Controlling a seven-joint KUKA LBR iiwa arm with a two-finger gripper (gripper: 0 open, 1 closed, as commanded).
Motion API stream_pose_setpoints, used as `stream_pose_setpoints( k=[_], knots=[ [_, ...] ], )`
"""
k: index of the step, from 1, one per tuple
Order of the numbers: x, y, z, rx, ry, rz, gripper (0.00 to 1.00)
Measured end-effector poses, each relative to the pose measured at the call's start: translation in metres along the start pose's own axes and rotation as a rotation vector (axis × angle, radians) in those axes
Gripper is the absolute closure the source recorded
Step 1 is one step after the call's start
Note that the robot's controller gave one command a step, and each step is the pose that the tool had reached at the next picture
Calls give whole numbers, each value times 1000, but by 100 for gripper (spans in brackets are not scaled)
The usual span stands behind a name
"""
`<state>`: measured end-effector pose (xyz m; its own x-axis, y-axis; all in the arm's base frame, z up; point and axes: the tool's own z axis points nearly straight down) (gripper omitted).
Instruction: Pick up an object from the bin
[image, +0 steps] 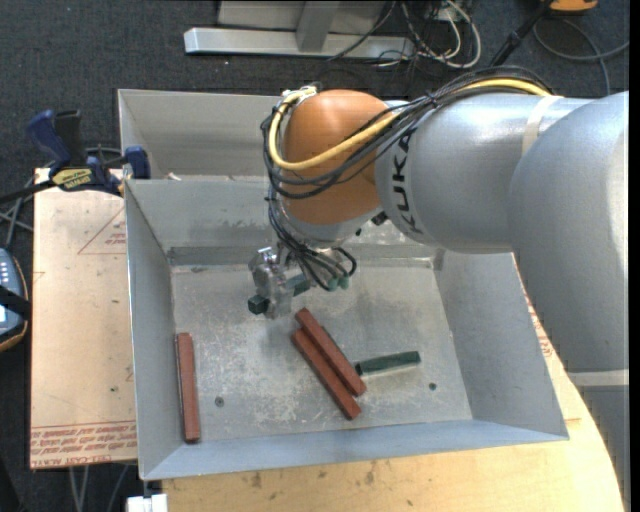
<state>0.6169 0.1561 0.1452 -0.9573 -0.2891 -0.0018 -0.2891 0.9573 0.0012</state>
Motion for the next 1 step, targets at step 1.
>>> stream_pose_setpoints(
  k=[1],
  knots=[
    [-1, 0, -12, 0, -5, 1, 100]
  ],
)
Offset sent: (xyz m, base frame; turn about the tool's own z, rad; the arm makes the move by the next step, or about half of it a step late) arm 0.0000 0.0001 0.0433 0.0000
